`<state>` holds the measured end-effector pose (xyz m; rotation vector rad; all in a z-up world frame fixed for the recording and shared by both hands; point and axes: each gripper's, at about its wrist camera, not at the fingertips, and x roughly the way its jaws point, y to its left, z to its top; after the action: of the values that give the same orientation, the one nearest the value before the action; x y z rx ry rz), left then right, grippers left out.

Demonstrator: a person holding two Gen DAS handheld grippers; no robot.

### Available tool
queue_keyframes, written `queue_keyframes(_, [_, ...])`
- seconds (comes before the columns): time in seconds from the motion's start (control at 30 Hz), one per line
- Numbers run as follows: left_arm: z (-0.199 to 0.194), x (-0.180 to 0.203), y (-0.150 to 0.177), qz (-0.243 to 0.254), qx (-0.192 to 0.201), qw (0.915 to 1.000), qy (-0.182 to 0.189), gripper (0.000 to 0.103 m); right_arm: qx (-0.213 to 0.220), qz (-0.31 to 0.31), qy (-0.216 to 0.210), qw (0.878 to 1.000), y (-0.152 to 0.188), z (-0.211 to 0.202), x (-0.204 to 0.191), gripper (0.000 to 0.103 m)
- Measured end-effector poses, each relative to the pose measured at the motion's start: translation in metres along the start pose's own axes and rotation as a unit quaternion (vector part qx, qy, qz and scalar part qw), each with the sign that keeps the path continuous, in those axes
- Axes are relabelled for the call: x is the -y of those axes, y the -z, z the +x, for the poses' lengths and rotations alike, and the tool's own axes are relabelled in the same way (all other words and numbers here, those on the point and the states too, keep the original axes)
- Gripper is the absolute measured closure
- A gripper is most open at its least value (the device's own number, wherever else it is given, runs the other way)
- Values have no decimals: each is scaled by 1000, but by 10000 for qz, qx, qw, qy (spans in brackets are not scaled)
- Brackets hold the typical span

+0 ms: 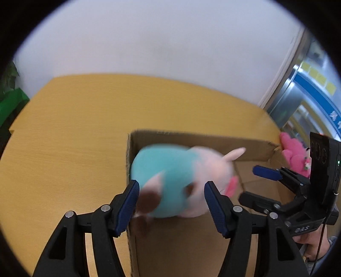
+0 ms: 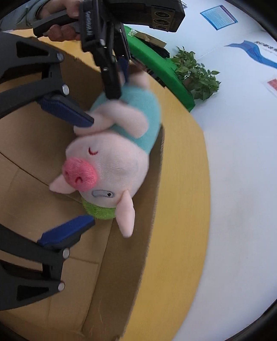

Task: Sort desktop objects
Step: 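Carry the plush pig into the cardboard box and open the right gripper, then move the right gripper toward the black charger box on the table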

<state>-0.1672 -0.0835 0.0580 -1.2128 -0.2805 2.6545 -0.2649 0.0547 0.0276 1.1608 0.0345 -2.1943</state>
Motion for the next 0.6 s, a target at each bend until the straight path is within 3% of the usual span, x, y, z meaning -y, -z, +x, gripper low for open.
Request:
queue_keyframes(0.03, [-15, 0, 1, 58, 168, 9998, 14, 40, 148, -58, 55, 9999, 0, -15, -7, 1])
queue_keyframes(0.27, [-87, 51, 13, 618, 1017, 9929, 10, 40, 1137, -484, 473, 9912, 43, -134, -51, 0])
queue_keyframes(0.37, [-121, 73, 37, 856, 1406, 9863, -86, 34, 1210, -412, 629, 9898, 71, -164, -68, 0])
queue_keyframes(0.43, [-143, 91, 55, 995, 1641, 9813, -131, 24, 1231, -330, 625, 9899, 91, -182, -75, 0])
queue_keyframes(0.6, [-191, 135, 105, 1255, 2002, 9717, -69, 24, 1236, -345, 1026, 9864, 145, -225, -97, 0])
